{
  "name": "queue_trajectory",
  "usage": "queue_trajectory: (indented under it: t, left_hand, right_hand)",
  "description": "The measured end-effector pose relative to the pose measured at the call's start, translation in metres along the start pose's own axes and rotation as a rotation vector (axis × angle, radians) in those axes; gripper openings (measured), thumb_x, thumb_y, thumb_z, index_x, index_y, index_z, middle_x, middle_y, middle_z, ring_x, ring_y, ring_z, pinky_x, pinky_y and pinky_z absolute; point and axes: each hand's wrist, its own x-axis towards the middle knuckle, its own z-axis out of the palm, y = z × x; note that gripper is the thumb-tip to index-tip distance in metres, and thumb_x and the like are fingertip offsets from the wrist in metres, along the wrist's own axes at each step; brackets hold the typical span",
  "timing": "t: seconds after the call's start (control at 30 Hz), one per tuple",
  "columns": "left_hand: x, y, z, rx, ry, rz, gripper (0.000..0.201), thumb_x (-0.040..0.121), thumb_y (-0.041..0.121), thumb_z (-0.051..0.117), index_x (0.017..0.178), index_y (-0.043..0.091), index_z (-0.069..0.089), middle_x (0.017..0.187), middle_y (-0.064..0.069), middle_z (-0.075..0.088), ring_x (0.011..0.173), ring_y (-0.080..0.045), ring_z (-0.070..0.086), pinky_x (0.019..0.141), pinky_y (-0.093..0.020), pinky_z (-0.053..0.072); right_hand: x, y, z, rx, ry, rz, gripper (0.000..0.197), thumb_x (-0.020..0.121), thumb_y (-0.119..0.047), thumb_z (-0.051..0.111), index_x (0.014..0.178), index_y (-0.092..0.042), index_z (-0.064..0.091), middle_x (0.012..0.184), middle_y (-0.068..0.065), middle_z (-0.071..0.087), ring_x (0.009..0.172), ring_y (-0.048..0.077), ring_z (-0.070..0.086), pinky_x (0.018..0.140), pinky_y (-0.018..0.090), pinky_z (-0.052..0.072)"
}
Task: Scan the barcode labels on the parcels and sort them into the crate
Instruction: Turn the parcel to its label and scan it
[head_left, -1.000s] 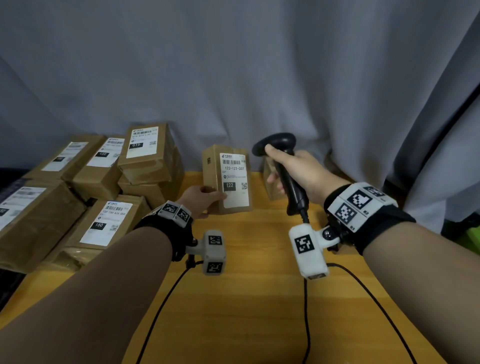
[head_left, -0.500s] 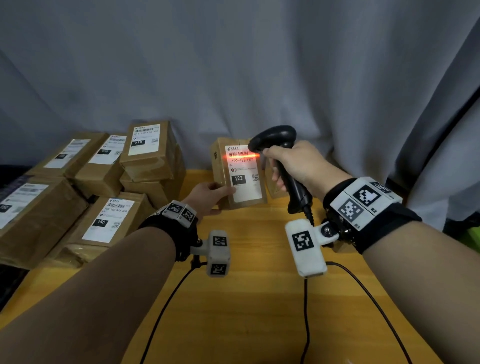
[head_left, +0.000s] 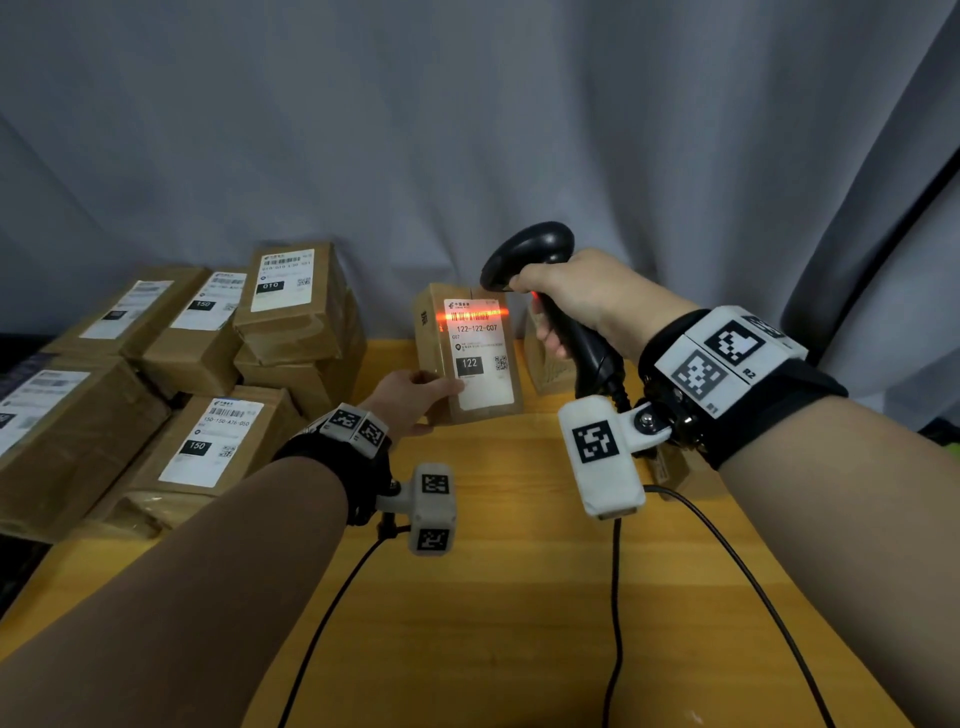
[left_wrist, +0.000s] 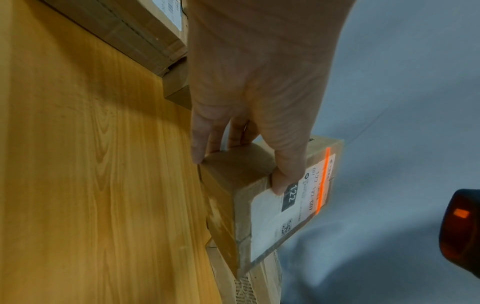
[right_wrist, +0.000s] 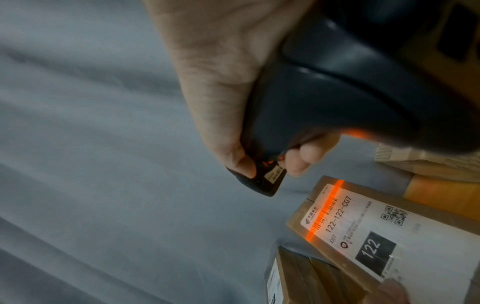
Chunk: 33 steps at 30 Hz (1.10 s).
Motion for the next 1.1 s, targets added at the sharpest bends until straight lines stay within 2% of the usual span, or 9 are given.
queue_trajectory:
  t: [0.37, 0.47, 0.63, 0.73, 0.83, 0.87, 0.97, 1.1]
  left_hand:
    - [-0.002, 0.001, -0.006, -0.016, 0.008, -0.014, 0.048, 0.083, 0.03, 0.072, 0.125, 0.012, 0.057, 0.12, -0.004, 0.064, 0.109, -0.021, 0.059, 0.082, -0.034, 0.054]
    - [-0.002, 0.0, -0.007, -0.018, 0.014, -0.013, 0.047, 0.083, 0.03, 0.072, 0.124, 0.012, 0.057, 0.118, -0.003, 0.064, 0.109, -0.021, 0.059, 0.085, -0.036, 0.054]
    - [-0.007, -0.002, -0.009, -0.039, 0.041, 0.0, 0.043, 0.084, 0.032, 0.071, 0.121, 0.015, 0.057, 0.113, -0.001, 0.064, 0.105, -0.02, 0.059, 0.083, -0.036, 0.053]
    - [-0.016, 0.003, -0.018, -0.154, 0.074, 0.05, 0.047, 0.083, 0.033, 0.071, 0.124, 0.019, 0.052, 0.116, 0.0, 0.061, 0.104, -0.019, 0.058, 0.081, -0.038, 0.055]
    - [-0.028, 0.015, -0.037, -0.308, 0.087, 0.124, 0.049, 0.085, 0.033, 0.069, 0.128, 0.019, 0.048, 0.123, -0.003, 0.056, 0.109, -0.022, 0.057, 0.07, -0.036, 0.058]
    - [-0.033, 0.018, -0.047, -0.344, 0.102, 0.152, 0.049, 0.087, 0.032, 0.067, 0.13, 0.018, 0.047, 0.123, -0.004, 0.056, 0.11, -0.024, 0.057, 0.07, -0.036, 0.059]
    - [-0.045, 0.025, -0.082, -0.473, 0.166, 0.219, 0.043, 0.091, 0.031, 0.061, 0.13, 0.019, 0.047, 0.12, -0.003, 0.058, 0.108, -0.024, 0.06, 0.082, -0.043, 0.058]
    - [-0.048, 0.019, -0.146, -0.616, 0.256, 0.247, 0.036, 0.092, 0.035, 0.059, 0.124, 0.02, 0.051, 0.117, -0.005, 0.064, 0.104, -0.024, 0.066, 0.084, -0.044, 0.058]
  right_hand:
    - [-0.004, -0.004, 0.007, 0.002, 0.0, -0.013, 0.029, 0.091, -0.031, 0.061, 0.079, -0.005, 0.061, 0.058, 0.008, 0.06, 0.042, 0.017, 0.056, 0.042, 0.022, 0.049]
    - [-0.004, -0.004, 0.008, 0.005, -0.002, -0.025, 0.029, 0.091, -0.031, 0.06, 0.079, -0.005, 0.06, 0.057, 0.007, 0.059, 0.043, 0.017, 0.056, 0.042, 0.022, 0.049]
    - [0.0, 0.004, 0.014, 0.195, 0.024, -0.14, 0.026, 0.092, -0.03, 0.061, 0.085, -0.004, 0.062, 0.062, 0.008, 0.062, 0.046, 0.016, 0.057, 0.048, 0.025, 0.051]
    - [0.001, 0.01, 0.023, 0.268, 0.026, -0.188, 0.022, 0.093, -0.026, 0.061, 0.085, -0.005, 0.061, 0.064, 0.008, 0.062, 0.047, 0.016, 0.055, 0.049, 0.026, 0.05]
    - [0.006, 0.008, 0.038, 0.296, 0.058, -0.209, 0.022, 0.093, -0.024, 0.061, 0.089, -0.003, 0.061, 0.066, 0.009, 0.063, 0.05, 0.018, 0.055, 0.053, 0.029, 0.051]
    - [0.008, 0.005, 0.045, 0.304, 0.069, -0.218, 0.021, 0.093, -0.024, 0.062, 0.091, -0.003, 0.062, 0.066, 0.008, 0.063, 0.05, 0.018, 0.056, 0.054, 0.028, 0.052]
    - [0.015, -0.009, 0.073, 0.349, 0.075, -0.257, 0.017, 0.093, -0.025, 0.062, 0.089, -0.009, 0.061, 0.068, 0.008, 0.064, 0.052, 0.017, 0.058, 0.055, 0.026, 0.054]
    - [0.028, -0.034, 0.121, 0.369, 0.026, -0.27, 0.013, 0.092, -0.025, 0.063, 0.089, -0.012, 0.061, 0.068, 0.007, 0.064, 0.053, 0.017, 0.058, 0.059, 0.031, 0.053]
